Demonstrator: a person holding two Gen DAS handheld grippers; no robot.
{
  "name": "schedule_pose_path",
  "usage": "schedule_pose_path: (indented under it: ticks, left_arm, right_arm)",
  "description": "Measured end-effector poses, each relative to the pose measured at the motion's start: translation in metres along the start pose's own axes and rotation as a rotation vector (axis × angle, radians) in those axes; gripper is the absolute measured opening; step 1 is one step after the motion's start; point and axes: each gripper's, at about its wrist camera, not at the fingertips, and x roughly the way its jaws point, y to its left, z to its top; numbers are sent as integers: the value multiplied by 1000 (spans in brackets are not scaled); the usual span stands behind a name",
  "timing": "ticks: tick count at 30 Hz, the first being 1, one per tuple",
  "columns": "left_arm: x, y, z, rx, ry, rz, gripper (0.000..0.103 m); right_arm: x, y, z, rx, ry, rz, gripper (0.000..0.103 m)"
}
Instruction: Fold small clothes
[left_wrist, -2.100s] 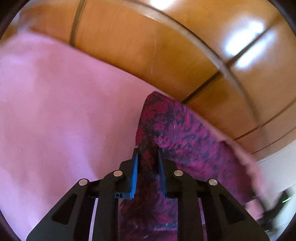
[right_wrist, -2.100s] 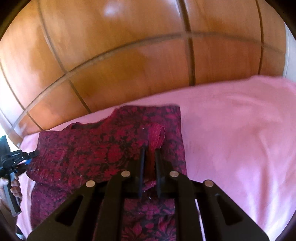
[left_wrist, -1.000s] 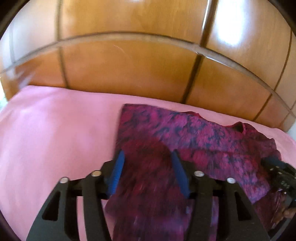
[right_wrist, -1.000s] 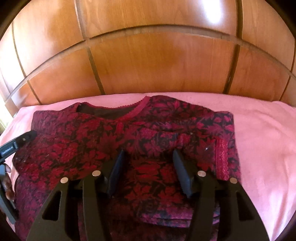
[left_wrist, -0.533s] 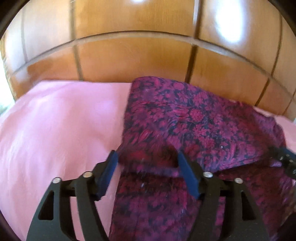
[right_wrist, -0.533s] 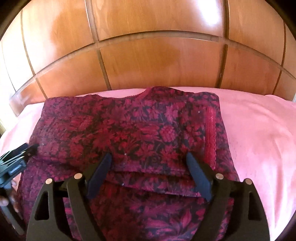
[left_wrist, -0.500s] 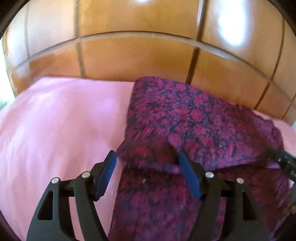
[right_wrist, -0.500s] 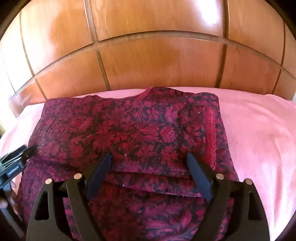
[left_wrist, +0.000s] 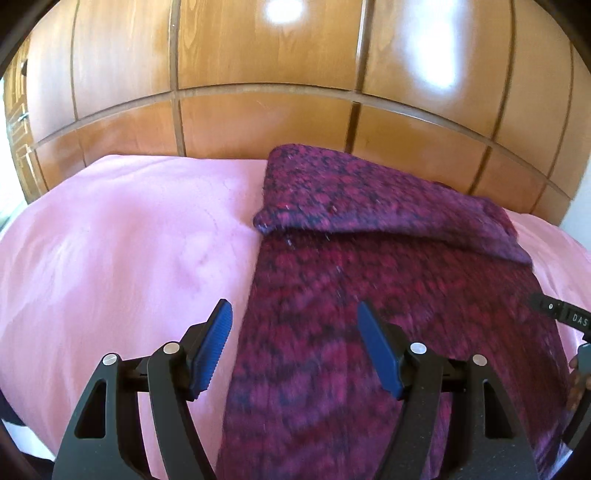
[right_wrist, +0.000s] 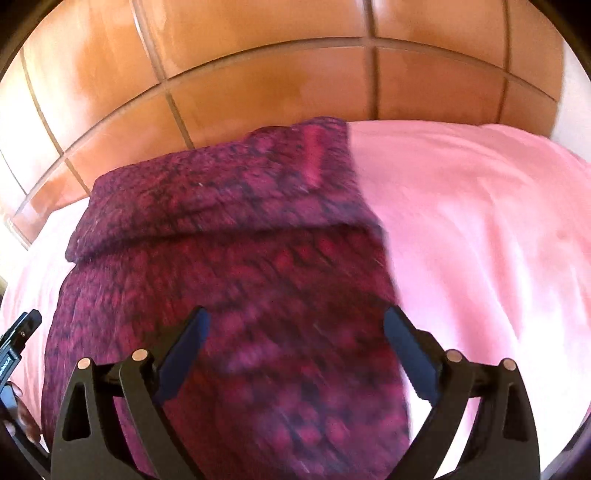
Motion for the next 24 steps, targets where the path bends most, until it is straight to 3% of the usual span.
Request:
schedule_pose_path:
  ticks: [8, 14, 20, 23, 24]
  left_arm:
    - [-15, 3, -39, 30, 41, 1, 69]
    - [-21, 15, -61, 31, 96, -17, 69]
    - [-42, 45, -92, 25, 198, -155, 62]
    - [-54, 55, -109, 33, 245, -246, 62]
    - [-58, 58, -115, 31, 265, -291, 58]
  right_arm:
    - [-28, -44, -52, 118, 33, 86, 95]
    - [-45, -45, -80, 125, 47, 178, 93]
    - [-72, -42, -108, 100, 113, 247, 74]
    - [-80, -46, -132, 102, 202, 290, 62]
    - [-80, -45, -139, 99, 227, 300, 57]
